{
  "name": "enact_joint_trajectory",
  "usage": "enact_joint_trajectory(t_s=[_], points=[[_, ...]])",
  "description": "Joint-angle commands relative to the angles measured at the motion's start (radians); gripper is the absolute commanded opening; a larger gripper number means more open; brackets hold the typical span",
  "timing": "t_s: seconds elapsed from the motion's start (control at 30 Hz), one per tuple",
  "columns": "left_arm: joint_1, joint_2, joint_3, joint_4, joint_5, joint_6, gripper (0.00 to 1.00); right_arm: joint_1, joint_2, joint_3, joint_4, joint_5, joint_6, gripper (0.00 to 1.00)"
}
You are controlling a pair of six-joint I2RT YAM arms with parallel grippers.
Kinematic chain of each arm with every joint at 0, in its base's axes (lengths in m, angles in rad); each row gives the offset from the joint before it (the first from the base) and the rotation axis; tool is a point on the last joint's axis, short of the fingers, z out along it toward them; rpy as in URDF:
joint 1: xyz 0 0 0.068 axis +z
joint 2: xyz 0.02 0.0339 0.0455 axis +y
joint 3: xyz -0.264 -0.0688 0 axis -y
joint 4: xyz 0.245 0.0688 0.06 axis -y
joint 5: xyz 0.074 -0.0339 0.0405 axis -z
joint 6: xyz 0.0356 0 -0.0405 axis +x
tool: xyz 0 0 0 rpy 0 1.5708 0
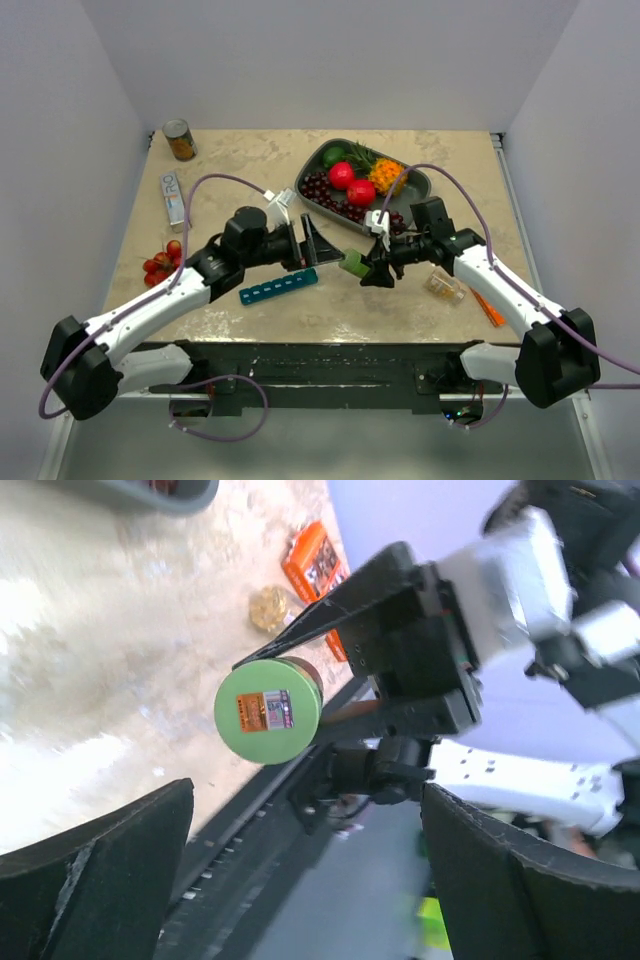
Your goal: Sort the pills into containers
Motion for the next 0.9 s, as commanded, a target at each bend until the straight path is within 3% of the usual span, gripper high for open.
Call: enact_joint_trajectory(t_s=[0.0, 0.23, 0.33, 0.53, 0.87], points=[[0.021, -0.147, -0.031, 0.020, 0.069, 0.327, 0.99, -0.012, -0.042, 0.009, -0.028, -0.083, -0.062, 0.00], [0.015, -0.484, -0.284, 0.222, 0.227, 0.901, 0.99, -0.017, -0.043, 0.010, -0.125, -0.199, -0.198, 0.00], [0.014, -0.550, -0.388, 0.358, 0.236, 0.991, 0.99, -0.018, -0.045, 0.007, -0.163, -0.227, -0.252, 0.00], [0.012, -0.387, -0.347, 0.415, 0.288, 1.099, 0.99, -0.017, -0.039, -0.002, -0.182, -0.236, -0.289, 0.00], [-0.057, -0.184, -0.283, 0.526, 0.341, 1.142, 0.98, -0.018, -0.031, -0.002, -0.194, -0.251, -0.314, 0.00]])
